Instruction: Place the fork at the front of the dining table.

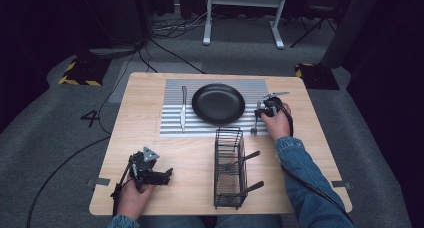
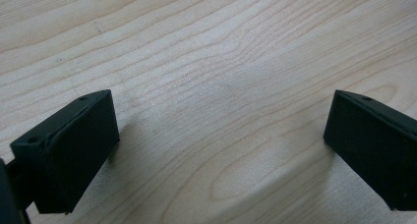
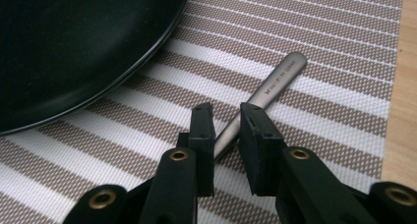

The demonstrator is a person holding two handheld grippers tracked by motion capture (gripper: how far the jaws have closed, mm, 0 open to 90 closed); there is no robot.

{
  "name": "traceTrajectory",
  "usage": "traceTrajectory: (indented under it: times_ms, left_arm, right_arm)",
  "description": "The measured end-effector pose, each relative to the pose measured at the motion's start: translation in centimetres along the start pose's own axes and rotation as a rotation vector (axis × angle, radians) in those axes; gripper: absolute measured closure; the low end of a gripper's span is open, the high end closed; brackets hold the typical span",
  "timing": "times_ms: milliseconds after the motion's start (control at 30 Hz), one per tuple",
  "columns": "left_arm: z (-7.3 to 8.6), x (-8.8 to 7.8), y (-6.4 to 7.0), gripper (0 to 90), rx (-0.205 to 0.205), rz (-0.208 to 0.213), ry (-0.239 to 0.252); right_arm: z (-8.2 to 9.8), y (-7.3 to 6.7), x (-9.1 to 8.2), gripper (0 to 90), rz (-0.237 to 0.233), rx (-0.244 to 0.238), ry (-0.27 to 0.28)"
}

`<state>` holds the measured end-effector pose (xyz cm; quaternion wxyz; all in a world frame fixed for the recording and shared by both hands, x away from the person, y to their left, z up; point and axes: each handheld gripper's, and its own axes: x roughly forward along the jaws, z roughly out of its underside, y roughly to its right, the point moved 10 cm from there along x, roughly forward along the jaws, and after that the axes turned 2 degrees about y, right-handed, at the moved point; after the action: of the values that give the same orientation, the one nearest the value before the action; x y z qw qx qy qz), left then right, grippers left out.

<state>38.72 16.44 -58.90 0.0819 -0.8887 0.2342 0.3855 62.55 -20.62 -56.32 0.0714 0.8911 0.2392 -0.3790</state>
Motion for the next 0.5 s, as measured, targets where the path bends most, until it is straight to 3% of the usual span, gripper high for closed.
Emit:
traceTrajectory:
  times_ms: [200, 267, 367, 500]
  left_arm:
    - [0.0, 0.0, 0.0, 0.2, -0.002, 0.000, 0.000]
    - [0.0, 0.0, 0.0, 0.2, 0.001, -0.001, -0.001]
    - [0.0, 0.0, 0.0, 0.3, 0.000, -0.001, -0.001]
    - [0.0, 0.0, 0.0, 0.3, -0.001, -0.001, 0.000]
  right_arm:
    - [-0.4, 0.6, 0.4, 77.9, 0.002, 0.001, 0.008]
    - [-0.4, 0.4, 0.1, 73.9, -0.004, 0.003, 0.029]
    - [-0.3, 0.1, -0.9, 64.2, -0.011, -0.014, 0.057]
    - [0.0, -0.7, -3.2, 59.7, -0.030, -0.036, 0.085]
